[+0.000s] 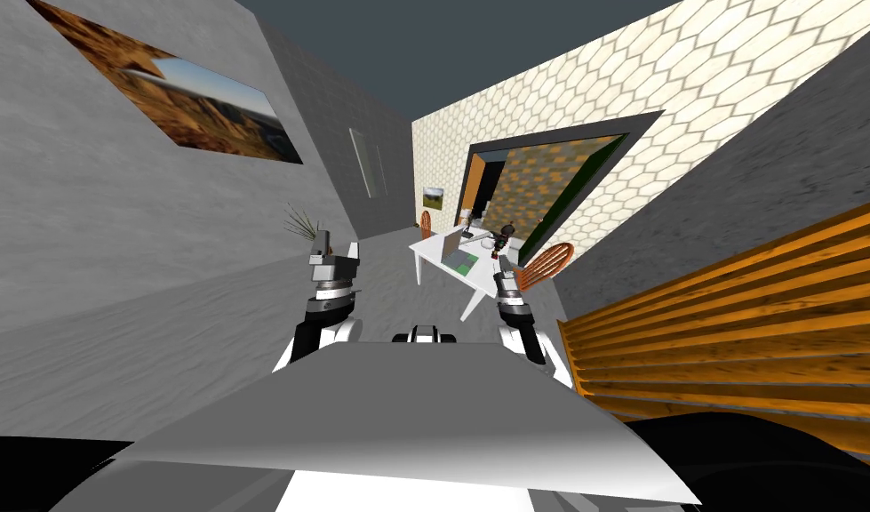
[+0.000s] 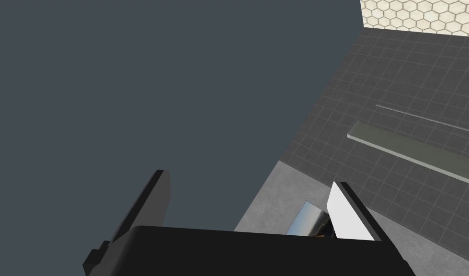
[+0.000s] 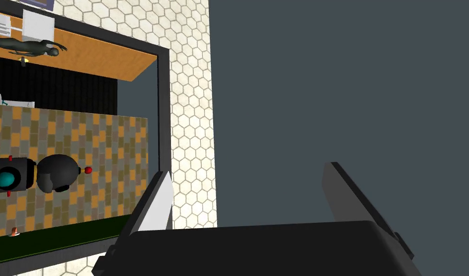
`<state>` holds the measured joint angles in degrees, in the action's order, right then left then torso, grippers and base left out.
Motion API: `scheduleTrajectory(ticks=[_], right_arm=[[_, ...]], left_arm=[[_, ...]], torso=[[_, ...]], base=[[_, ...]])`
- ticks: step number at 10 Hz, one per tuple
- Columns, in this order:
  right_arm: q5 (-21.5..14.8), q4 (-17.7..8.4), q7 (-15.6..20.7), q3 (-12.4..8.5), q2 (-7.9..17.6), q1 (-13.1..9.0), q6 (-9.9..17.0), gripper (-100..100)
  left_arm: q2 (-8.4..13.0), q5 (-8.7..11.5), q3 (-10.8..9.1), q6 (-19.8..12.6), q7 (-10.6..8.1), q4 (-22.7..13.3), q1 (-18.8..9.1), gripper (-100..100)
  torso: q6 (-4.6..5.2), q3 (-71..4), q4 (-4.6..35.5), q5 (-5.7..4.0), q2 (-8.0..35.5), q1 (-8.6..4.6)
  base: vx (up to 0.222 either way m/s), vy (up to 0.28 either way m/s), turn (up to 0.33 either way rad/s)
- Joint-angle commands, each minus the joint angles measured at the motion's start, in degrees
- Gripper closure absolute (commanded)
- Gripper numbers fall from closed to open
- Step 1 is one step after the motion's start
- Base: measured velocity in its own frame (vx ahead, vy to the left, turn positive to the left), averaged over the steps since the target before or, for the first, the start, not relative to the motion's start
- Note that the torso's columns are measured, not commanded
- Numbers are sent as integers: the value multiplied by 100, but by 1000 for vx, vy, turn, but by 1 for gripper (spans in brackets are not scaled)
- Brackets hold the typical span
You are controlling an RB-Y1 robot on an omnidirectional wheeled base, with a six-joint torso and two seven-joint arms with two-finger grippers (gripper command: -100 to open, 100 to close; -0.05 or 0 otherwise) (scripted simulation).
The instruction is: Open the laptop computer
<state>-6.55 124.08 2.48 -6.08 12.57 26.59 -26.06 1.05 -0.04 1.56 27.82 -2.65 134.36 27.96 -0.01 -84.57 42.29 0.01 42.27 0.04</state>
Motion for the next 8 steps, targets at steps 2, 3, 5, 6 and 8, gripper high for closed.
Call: scheduleTrajectory(ticks=[2, 3, 5, 6, 8], right_arm=[[-618, -315, 522, -288, 330, -52, 357, -100], [-791, -401, 675, -374, 407, -68, 467, -100], [-1047, -490, 833, -461, 481, -85, 581, -100], [-1220, -583, 993, -549, 554, -103, 697, -100], [-1445, -680, 1155, -636, 628, -124, 815, -100]], left_arm=[[0, 0, 0, 0, 0, 0, 0, 0], [0, 0, 0, 0, 0, 0, 0, 0], [0, 0, 0, 0, 0, 0, -1, 0], [1, 0, -1, 0, 0, 0, 0, 0], [0, 0, 0, 0, 0, 0, 0, 0]], torso=[[1, -4, -3, -2, -3, -7], [0, 3, 1, 0, 7, 2], [0, 6, 3, -4, 13, -20], [2, 6, 3, -8, 10, -24], [0, -10, -5, 4, -15, 13]], base=[[118, 176, -103], [113, 211, -108], [76, 129, -44], [100, 162, -113], [117, 176, -78]])
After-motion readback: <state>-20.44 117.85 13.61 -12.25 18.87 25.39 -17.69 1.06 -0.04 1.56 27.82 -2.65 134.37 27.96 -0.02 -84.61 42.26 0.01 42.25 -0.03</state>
